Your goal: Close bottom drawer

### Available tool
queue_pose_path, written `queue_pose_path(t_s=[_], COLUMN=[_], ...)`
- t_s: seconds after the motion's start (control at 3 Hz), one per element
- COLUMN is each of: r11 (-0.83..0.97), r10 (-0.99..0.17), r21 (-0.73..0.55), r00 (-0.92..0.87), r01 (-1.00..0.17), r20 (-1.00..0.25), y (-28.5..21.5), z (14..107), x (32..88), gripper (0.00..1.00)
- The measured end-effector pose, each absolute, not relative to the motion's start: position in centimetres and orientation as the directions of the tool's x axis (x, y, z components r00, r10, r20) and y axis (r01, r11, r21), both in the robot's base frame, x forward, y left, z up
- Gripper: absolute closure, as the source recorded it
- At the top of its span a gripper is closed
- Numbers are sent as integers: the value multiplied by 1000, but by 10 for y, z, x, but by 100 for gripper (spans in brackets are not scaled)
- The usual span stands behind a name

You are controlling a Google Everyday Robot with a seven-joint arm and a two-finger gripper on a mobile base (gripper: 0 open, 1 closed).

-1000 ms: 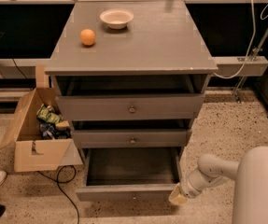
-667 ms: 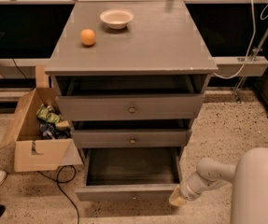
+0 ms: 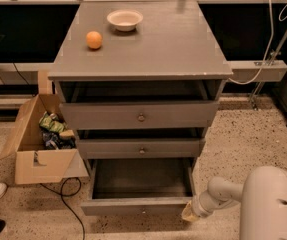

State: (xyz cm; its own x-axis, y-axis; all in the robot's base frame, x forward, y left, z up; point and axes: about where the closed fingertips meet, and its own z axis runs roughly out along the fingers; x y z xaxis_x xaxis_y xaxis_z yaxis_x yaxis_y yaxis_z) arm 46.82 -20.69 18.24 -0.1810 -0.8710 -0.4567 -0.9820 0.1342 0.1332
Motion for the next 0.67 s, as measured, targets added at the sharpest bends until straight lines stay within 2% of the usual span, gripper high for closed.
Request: queue_pose_path(t_s=[0.67], r11=[37], r10=[-865], r21=[-90], r00=[13], r01=[-995], r20=[-502], y=[-194], z=[156], x=[487], gripper=[100])
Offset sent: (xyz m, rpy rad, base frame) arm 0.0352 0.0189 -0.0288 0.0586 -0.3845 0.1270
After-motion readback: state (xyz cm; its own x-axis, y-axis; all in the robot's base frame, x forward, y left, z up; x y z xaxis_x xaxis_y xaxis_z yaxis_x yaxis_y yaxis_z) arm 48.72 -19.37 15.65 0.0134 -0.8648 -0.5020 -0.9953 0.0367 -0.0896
